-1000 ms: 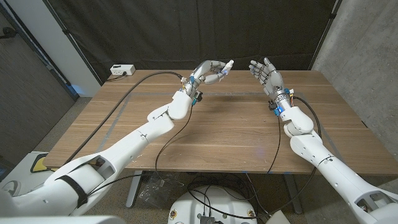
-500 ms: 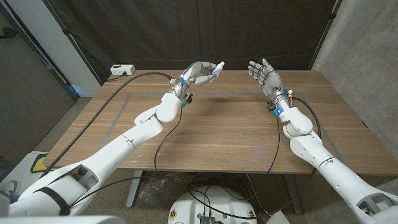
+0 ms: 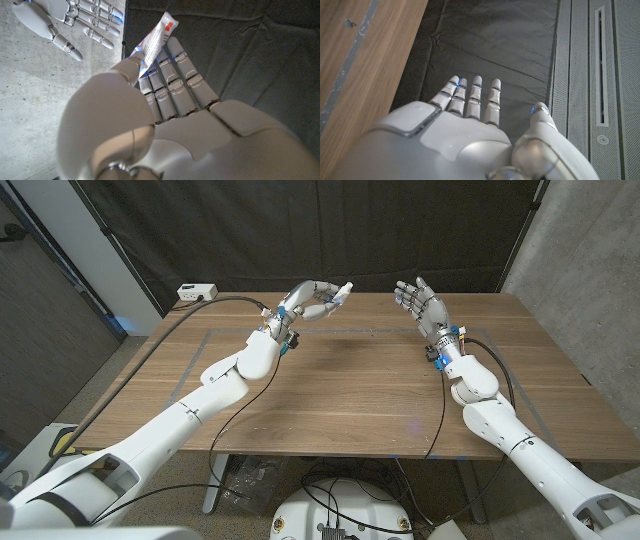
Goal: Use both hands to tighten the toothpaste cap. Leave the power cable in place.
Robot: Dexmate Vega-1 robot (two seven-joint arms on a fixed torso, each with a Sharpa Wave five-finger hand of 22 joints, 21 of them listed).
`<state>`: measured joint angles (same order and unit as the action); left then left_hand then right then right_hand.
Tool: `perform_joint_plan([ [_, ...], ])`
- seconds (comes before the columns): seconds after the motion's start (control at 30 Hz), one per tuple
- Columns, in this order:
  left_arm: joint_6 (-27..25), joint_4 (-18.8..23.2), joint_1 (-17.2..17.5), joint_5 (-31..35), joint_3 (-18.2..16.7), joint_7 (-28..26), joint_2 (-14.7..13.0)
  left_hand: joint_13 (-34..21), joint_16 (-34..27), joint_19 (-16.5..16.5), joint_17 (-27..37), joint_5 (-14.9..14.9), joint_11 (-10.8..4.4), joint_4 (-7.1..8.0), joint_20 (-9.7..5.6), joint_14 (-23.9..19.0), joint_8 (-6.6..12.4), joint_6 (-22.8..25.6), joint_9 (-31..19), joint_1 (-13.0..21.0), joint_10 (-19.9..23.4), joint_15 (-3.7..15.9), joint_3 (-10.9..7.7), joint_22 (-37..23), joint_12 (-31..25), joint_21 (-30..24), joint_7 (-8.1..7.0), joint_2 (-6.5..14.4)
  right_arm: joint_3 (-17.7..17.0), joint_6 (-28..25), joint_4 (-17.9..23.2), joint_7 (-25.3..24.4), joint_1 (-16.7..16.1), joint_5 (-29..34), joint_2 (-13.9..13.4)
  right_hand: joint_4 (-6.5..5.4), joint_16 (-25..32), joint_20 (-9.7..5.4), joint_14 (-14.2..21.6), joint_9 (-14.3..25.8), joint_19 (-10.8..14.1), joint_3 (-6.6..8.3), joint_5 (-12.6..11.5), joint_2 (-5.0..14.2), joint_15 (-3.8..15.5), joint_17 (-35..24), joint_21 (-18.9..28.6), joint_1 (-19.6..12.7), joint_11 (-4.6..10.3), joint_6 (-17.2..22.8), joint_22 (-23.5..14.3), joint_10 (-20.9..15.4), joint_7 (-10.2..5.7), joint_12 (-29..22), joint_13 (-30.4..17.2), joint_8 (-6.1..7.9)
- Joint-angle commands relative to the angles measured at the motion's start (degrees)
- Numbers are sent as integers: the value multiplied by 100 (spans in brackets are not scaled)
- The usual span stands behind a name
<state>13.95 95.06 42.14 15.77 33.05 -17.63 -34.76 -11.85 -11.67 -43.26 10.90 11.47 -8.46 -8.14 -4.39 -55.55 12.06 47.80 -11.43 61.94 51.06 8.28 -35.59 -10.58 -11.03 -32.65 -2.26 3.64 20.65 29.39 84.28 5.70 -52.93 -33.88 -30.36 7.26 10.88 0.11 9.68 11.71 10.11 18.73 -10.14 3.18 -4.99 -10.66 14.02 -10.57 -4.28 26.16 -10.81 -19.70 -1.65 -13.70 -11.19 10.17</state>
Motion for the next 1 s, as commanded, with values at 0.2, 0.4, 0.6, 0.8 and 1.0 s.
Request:
perform_joint_plan([
  [0.2, 36, 201, 313, 21, -234, -20, -201, -18, -19, 23, 20, 26, 40, -4, -156, 33, -3, -26, -17, 3, 5, 337, -55, -9, -14, -37, 7, 19, 113, 51, -55, -74, 32, 95, 141, 26, 3, -8, 45, 18, 42, -7, -28, -45, 29, -3, 39, 4, -19, -15, -16, -11, -5, 15, -13, 43],
  [0.4, 116, 234, 354, 59, -282, -54, -236, -19, -18, 28, 21, 26, 29, -1, -156, 43, -4, -29, -17, -1, 17, 330, -63, -9, -20, -42, 13, 21, 106, 85, 12, -182, -34, 170, 143, 25, 4, -9, 50, 17, 45, -9, -27, -48, 27, -4, 35, 7, -9, -6, -16, -15, -5, 14, -13, 55],
  [0.6, 96, 296, 433, 44, -317, -47, -247, -19, -20, 32, 22, 25, 29, 0, -157, 42, -2, -26, -17, -5, 22, 333, -70, -9, -22, -48, 9, 20, 109, 62, 80, -202, -59, 199, 107, 24, -1, -10, 42, 16, 44, -11, -27, -50, 24, -4, 30, 9, -4, -5, -16, -20, -6, 12, -12, 64],
  [0.8, 88, 293, 482, 112, -328, -115, -236, -19, -21, 37, 23, 24, 27, -1, -156, 44, -2, -28, -17, -8, 12, 319, -78, -9, -18, -54, 9, 18, 124, 101, 44, -166, 7, 236, 111, 24, -2, -6, 41, 15, 38, -12, -27, -51, 30, -4, 23, 9, 1, 13, -15, -19, -3, 13, -12, 77],
  [1.0, 198, 218, 467, 97, -313, -136, -195, -19, -26, 41, 23, 23, 36, -1, -156, 33, -3, -31, -17, -10, 11, 327, -86, -8, -18, -59, 15, 18, 128, 35, 107, -178, 11, 250, 71, 24, -2, -8, 44, 14, 34, -12, -27, -51, 30, -4, 17, 9, -6, 27, -15, -28, -5, 10, -12, 87],
])
